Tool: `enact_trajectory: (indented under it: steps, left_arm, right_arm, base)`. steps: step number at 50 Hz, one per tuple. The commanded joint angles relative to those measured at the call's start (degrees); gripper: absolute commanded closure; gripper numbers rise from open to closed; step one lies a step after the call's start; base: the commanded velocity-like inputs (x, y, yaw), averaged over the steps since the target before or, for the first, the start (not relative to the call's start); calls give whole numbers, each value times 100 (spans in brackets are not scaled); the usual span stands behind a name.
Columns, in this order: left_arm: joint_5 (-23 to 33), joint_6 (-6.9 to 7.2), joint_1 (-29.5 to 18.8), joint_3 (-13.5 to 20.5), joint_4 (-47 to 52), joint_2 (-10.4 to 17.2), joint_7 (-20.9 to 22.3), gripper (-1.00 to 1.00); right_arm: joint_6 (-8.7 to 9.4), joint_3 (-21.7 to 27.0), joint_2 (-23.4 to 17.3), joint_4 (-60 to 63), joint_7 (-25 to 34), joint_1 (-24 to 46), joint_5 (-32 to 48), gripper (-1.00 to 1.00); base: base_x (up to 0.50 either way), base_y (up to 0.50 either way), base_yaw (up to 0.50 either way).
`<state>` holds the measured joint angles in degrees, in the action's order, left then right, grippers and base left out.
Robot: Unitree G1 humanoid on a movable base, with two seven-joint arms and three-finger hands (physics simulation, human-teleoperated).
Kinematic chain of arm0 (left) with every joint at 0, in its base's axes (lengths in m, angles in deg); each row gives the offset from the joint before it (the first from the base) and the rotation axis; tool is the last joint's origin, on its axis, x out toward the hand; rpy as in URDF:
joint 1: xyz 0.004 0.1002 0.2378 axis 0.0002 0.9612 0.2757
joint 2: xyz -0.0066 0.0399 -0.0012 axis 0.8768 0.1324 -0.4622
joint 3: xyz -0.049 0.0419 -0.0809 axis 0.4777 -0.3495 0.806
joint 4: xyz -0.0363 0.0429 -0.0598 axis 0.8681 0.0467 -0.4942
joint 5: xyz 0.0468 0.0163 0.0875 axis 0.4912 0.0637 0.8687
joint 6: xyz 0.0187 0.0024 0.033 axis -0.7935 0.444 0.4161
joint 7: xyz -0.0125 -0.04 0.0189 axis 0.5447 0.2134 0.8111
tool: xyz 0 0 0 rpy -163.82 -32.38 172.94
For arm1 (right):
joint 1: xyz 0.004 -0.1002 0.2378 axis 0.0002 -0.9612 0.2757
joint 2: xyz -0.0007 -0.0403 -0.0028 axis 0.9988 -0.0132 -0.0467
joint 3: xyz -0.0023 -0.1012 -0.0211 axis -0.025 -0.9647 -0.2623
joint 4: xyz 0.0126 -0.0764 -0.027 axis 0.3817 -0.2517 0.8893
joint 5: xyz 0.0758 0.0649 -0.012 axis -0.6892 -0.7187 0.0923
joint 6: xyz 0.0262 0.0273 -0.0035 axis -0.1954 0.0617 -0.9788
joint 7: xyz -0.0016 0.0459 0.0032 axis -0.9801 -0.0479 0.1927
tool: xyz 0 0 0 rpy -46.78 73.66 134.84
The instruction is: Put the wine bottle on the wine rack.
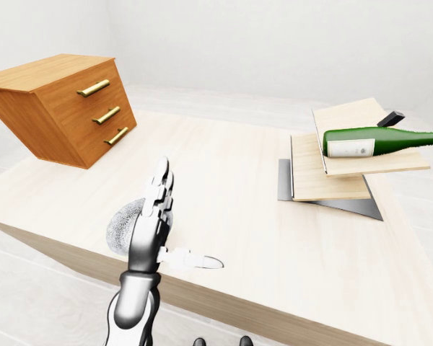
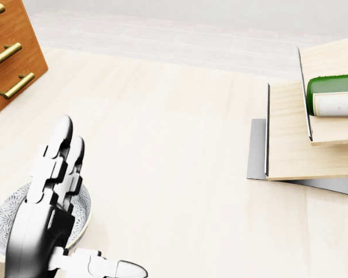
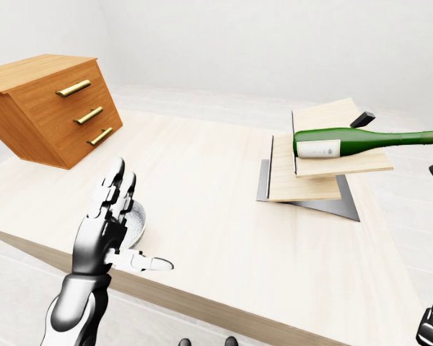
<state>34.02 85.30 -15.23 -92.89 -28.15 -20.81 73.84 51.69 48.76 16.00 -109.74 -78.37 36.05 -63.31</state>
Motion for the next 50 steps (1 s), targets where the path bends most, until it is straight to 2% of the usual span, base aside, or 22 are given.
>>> enact_trajectory:
  steps: [1,7,18,37,50]
  left_arm:
    - [30,0,-1,-57,90,-10,-8,-100]
    - [32,0,-4,-74,144,-2,-19,-100]
    - [0,0,-30,-34,52,18,5,-100]
    - [79,0,-112,-116,211,-8,20,-100]
    - [124,0,-83,-205,595,13,-7,-100]
  right_arm:
    - [0,191,-201,719,-1,-443,-217,-100]
    - [0,400,-207,1306,-73,-756,-402,-100]
    - [0,1377,21,3498,-611,-1809,-870,-100]
    - [0,2578,564,5658,-810,-2533,-1056,-100]
    - [0,3615,845,7250,-1079,-2898,-1756,-100]
  base:
    - [0,0,0]
    - [0,0,0]
    - [0,0,0]
    - [0,0,0]
    - [0,0,0]
